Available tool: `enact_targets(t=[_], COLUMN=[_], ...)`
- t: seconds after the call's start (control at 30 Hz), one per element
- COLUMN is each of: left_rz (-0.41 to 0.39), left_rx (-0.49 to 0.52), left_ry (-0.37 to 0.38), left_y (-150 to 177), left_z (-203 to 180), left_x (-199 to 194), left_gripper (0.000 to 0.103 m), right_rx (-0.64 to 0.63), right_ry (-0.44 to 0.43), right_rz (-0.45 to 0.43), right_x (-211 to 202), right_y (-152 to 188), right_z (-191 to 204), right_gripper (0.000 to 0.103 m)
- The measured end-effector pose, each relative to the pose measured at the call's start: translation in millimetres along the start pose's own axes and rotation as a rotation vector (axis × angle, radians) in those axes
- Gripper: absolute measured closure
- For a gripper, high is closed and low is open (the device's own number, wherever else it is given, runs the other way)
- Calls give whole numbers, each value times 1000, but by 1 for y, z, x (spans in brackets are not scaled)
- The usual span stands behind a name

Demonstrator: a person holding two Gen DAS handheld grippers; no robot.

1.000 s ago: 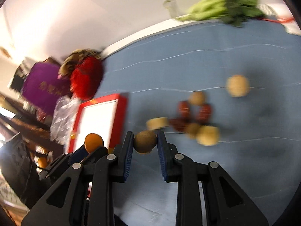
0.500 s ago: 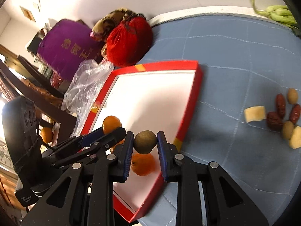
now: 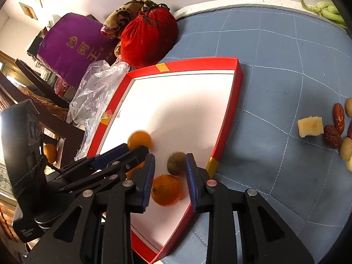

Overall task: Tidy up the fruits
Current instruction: 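Carry the mandarin and longan to the white tray and release both, then grasp a pale yellow fruit chunk with the left tool while the right tool grasps another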

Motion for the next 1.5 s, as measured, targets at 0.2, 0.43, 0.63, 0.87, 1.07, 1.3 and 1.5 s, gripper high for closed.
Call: enact_targets(t=[0.2,0.43,0.63,0.87,1.07,1.3,1.5], left_rz=[-19,-65,-83,-89,-125,-141,-68], left_rx=[8,117,279,415,572,725,769], left_ry=[24,88,119,138,133,167,212], left_y=[-2,3,22,40,45,48,45], left_z=[-8,-58,-119,-168,-200,-215,-211], left_x=[-6,-20,-26,-18,-7,0,16], left_gripper=[67,61,54,51,51,51,51], right_rx=[7,96,206,255,261,208,160], right_ry=[-9,46,133,210,236,319,370], right_rz=[-40,-126,-178,-152,-90,-21,4], right_x=[-20,-76,-125,-143,-131,-115,-105], right_y=[-5,-5,17,37,45,45,41], right_z=[-3,-54,-115,-159,-171,-174,-170], right_gripper=[69,69,69,69,69,69,56])
Point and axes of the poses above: each gripper's, at about its wrist camera, not at the fingertips, and x roughly the way its jaws point, z to its left, y to its underside, the point moved 9 cm from there along x, roughly the way its jaws point, and after that the axes turned 13 degrees about -x, right-handed, at the moved point
